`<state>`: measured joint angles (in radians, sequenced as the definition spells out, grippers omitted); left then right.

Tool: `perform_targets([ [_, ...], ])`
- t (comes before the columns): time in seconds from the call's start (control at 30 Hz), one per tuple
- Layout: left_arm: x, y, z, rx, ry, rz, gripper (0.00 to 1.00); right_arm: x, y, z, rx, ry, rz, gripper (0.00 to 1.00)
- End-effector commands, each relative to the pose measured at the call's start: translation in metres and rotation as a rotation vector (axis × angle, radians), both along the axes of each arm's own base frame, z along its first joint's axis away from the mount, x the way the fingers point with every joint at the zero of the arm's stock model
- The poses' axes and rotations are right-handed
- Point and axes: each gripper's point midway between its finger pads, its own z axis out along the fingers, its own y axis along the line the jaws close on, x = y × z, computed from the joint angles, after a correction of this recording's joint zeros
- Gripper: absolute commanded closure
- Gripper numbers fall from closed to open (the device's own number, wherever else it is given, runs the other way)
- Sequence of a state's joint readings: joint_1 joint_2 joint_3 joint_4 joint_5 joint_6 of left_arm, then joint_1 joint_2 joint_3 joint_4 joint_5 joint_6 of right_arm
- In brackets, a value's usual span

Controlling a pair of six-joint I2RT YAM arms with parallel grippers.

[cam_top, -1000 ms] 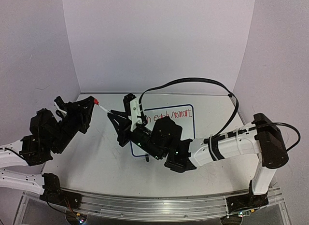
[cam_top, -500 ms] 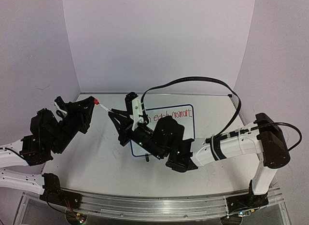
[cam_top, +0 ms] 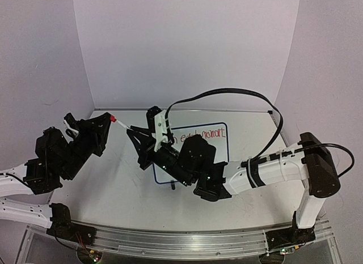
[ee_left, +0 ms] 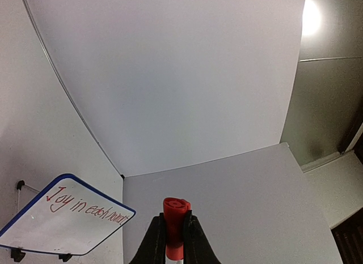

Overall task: Write a sentence on the whiteboard
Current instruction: Insert the whiteboard marker without the cap into the pen cap.

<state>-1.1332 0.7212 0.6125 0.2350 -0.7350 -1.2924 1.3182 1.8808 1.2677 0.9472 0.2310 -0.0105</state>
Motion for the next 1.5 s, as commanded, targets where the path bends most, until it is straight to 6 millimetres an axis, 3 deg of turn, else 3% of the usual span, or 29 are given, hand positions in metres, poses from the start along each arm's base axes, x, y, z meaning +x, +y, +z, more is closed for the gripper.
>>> perform_targets([
  [0.0, -0.004, 0.0, 0.006, -0.039, -0.014, -0.021, 1.0, 0.0, 0.006, 0.021, 0.06, -0.013, 0.006, 1.0],
  [0.67, -0.004, 0.01, 0.009, -0.06, -0.023, 0.01, 1.0, -0.009, -0.004, 0.02, 0.08, -0.029, 0.037, 1.0],
  [1.47, -0.006, 0.006, 0.015, -0.076, -0.035, -0.018, 1.0, -0.003, 0.009, 0.013, 0.064, 0.019, 0.033, 1.0],
])
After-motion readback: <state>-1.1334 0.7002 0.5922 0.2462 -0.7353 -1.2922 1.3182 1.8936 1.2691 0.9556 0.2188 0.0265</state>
